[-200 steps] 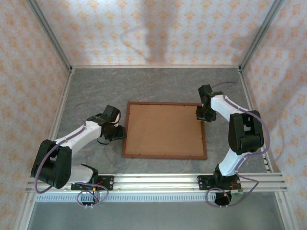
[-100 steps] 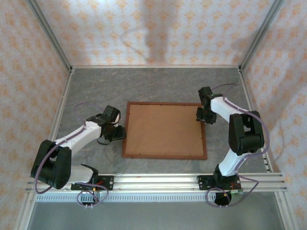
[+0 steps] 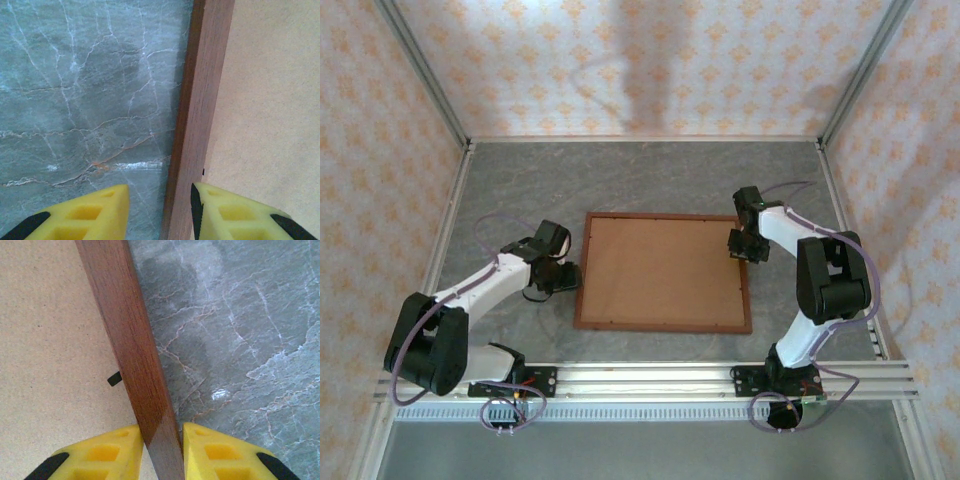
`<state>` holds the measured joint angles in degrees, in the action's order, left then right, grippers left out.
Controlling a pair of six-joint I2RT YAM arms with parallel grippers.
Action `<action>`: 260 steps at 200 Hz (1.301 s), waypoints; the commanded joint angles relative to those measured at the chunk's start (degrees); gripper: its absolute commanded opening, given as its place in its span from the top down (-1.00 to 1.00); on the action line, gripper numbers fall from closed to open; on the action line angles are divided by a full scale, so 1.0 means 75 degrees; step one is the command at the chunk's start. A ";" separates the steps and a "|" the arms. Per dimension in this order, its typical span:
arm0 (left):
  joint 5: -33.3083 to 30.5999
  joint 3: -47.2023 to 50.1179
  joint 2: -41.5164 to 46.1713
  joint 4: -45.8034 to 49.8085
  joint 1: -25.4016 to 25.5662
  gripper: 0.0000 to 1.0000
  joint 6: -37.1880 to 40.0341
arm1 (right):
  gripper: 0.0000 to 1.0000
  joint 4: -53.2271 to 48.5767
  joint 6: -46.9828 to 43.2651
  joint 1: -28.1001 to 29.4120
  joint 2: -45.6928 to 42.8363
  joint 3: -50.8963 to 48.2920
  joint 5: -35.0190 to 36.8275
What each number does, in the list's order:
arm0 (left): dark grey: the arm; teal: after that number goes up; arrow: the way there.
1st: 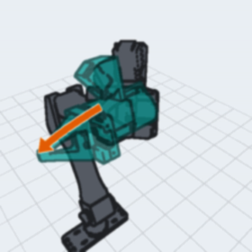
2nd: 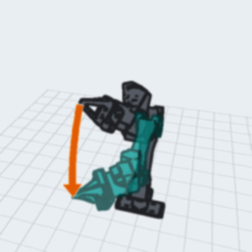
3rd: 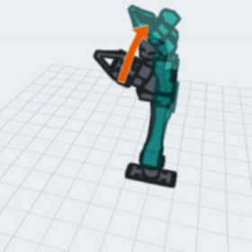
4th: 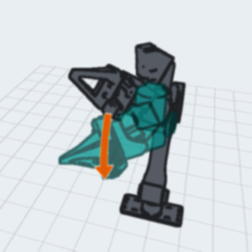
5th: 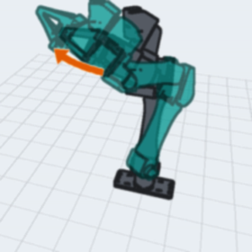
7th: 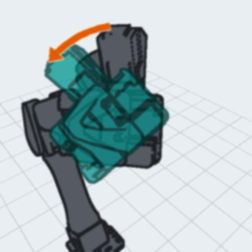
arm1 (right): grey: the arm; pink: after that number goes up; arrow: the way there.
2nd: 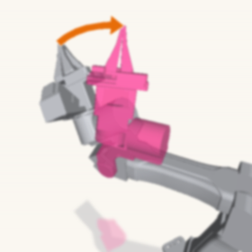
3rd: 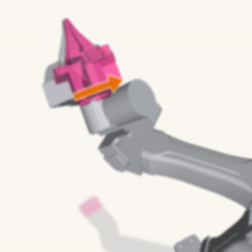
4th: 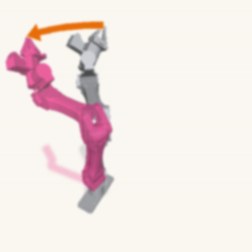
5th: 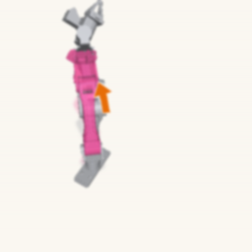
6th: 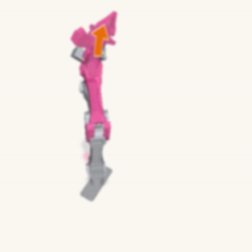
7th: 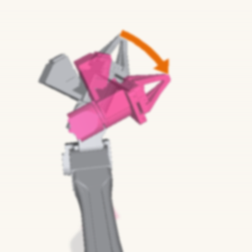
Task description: Put the photo into the frame
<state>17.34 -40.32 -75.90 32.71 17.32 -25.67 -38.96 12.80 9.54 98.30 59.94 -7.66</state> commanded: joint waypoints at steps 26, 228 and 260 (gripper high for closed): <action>0.0143 0.0105 -0.0191 -0.0049 0.0074 0.26 -0.0015 | 0.49 0.0072 -0.0027 -0.0053 0.0159 -0.0199 0.0315; 0.0477 0.0332 -0.0904 -0.0852 0.0244 0.26 -0.0102 | 0.53 0.0166 -0.0035 -0.0056 0.0239 -0.0196 0.0124; 0.0418 0.0317 -0.1145 -0.0966 0.0371 0.26 -0.0105 | 0.54 0.0196 -0.0036 -0.0055 0.0264 -0.0199 0.0049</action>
<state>21.26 -39.18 -81.17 27.51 18.61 -25.71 -38.94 12.56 9.54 98.30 59.94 -7.68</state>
